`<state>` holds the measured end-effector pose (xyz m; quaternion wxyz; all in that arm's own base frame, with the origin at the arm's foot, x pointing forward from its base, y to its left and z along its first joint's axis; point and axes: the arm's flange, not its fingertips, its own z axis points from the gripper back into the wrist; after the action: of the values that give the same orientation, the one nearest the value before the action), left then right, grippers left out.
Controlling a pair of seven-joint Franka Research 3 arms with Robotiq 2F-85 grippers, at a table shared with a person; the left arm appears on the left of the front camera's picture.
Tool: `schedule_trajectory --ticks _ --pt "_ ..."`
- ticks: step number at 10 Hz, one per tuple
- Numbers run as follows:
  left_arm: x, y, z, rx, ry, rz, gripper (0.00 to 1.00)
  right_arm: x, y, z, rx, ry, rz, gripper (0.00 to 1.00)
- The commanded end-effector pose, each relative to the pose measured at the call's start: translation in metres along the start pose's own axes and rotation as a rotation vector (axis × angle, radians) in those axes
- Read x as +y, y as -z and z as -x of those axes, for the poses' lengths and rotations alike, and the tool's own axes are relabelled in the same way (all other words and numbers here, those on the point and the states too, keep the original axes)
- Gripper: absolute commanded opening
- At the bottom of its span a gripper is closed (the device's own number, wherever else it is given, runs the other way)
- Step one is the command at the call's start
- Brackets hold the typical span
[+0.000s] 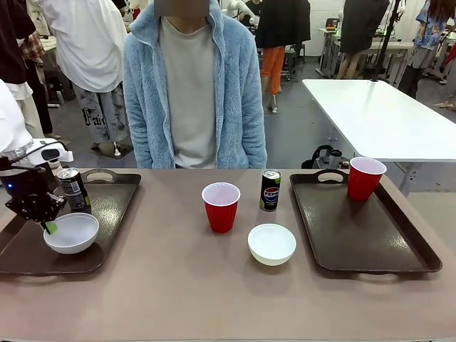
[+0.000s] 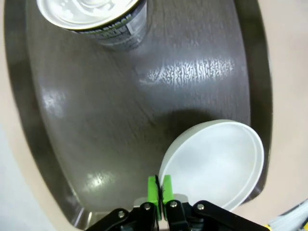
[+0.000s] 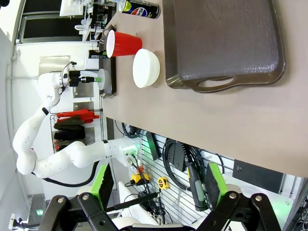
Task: Prepare tableware on both trays.
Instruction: Pick up a Picnic Bowl from the table and place it on a Handle tray.
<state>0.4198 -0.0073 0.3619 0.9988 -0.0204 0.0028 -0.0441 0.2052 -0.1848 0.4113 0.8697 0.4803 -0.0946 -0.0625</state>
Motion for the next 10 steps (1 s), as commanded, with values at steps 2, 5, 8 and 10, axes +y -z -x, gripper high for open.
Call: schedule_trajectory --ticks 2,5,8,10 --pt "0.002 -0.006 -0.002 0.004 0.009 0.003 0.64 -0.001 0.0 -0.001 -0.009 -0.007 -0.018 1.0" --pt "0.0 -0.032 0.016 -0.033 0.041 -0.019 1.0 -0.001 0.0 -0.001 -0.009 -0.007 -0.018 1.0" --pt "0.001 -0.063 0.03 -0.045 0.073 -0.041 1.0 -0.001 0.0 -0.001 -0.009 -0.007 -0.018 1.0" --pt "0.0 -0.081 0.043 -0.051 0.086 -0.046 0.83 -0.001 0.0 -0.001 -0.009 -0.007 -0.018 1.0"
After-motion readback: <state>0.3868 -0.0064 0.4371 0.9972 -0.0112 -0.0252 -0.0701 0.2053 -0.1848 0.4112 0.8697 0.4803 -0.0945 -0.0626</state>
